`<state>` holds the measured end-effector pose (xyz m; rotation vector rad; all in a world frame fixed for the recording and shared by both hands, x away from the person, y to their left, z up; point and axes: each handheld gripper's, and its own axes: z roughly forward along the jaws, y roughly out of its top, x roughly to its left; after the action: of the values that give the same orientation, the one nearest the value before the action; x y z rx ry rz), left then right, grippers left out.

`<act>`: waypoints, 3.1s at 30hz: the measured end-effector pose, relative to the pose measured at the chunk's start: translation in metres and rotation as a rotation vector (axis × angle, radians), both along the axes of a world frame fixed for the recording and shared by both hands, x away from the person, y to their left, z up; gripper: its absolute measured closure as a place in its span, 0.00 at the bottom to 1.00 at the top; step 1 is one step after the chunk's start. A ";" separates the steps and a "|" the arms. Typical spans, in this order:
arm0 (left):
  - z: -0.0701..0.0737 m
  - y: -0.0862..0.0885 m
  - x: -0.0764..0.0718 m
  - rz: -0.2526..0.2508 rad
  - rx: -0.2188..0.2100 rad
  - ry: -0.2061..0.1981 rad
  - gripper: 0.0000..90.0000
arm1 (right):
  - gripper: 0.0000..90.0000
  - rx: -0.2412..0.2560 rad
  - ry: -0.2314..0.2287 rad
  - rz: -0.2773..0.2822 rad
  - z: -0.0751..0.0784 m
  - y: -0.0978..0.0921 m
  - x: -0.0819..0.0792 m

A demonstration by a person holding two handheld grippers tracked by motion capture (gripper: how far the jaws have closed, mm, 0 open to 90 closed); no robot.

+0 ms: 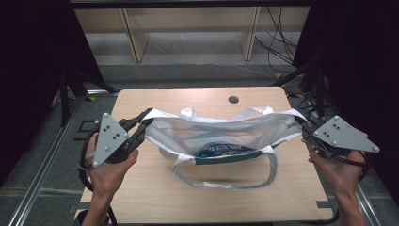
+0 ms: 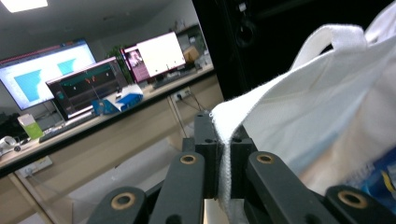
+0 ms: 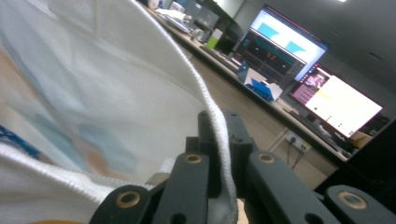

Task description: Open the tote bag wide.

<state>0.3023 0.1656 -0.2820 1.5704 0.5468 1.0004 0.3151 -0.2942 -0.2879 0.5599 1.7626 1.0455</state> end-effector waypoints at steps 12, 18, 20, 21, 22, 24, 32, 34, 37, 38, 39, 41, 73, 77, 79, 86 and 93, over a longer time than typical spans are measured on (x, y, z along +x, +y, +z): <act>-0.037 0.022 0.040 0.046 -0.015 0.142 0.96 | 0.98 -0.024 0.052 0.014 -0.015 0.019 0.024; -0.055 0.019 0.052 0.054 0.019 0.216 0.96 | 0.98 -0.036 0.083 -0.003 -0.029 0.020 0.033; -0.061 0.017 0.060 0.046 0.019 0.241 0.95 | 0.98 -0.043 0.092 -0.012 -0.035 0.019 0.038; -0.063 0.016 0.063 0.045 0.014 0.249 0.95 | 0.98 -0.043 0.091 -0.022 -0.038 0.019 0.040; -0.065 0.014 0.067 0.044 0.009 0.263 0.95 | 0.98 -0.043 0.097 -0.018 -0.040 0.018 0.042; -0.067 0.013 0.076 0.046 -0.010 0.278 0.95 | 0.98 -0.016 0.112 -0.027 -0.042 0.016 0.047; -0.085 0.006 0.107 0.049 -0.074 0.373 0.93 | 0.98 -0.002 0.121 -0.051 -0.048 0.016 0.067; -0.090 0.004 0.112 0.051 -0.080 0.384 0.93 | 0.98 -0.005 0.112 -0.056 -0.049 0.017 0.069; -0.091 0.003 0.113 0.044 -0.106 0.394 0.93 | 0.98 0.025 0.119 -0.060 -0.049 0.017 0.070; -0.089 0.004 0.113 0.039 -0.116 0.390 0.93 | 0.98 0.037 0.118 -0.057 -0.047 0.017 0.069; -0.087 0.004 0.113 0.030 -0.129 0.382 0.93 | 0.98 0.044 0.116 -0.049 -0.045 0.016 0.069; -0.081 0.004 0.112 0.028 -0.141 0.365 0.94 | 0.98 0.066 0.109 -0.048 -0.041 0.016 0.070; -0.178 -0.029 0.142 -0.004 0.134 0.574 0.92 | 0.98 -0.048 0.351 -0.091 -0.130 -0.007 0.096; -0.196 -0.029 0.146 -0.003 0.167 0.622 0.92 | 0.98 -0.061 0.412 -0.091 -0.151 -0.005 0.101; -0.202 -0.028 0.147 -0.003 0.193 0.638 0.92 | 0.98 -0.074 0.435 -0.085 -0.157 -0.004 0.103; -0.215 -0.034 0.147 -0.014 0.188 0.675 0.92 | 0.98 -0.113 0.490 -0.075 -0.175 -0.002 0.106; -0.229 -0.031 0.154 -0.049 0.118 0.728 0.92 | 0.98 -0.162 0.624 -0.052 -0.214 0.004 0.109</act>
<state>0.4564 0.1349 -0.5107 2.0392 0.9473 0.3990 0.4245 -0.2905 -0.5018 0.8897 2.3319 0.7200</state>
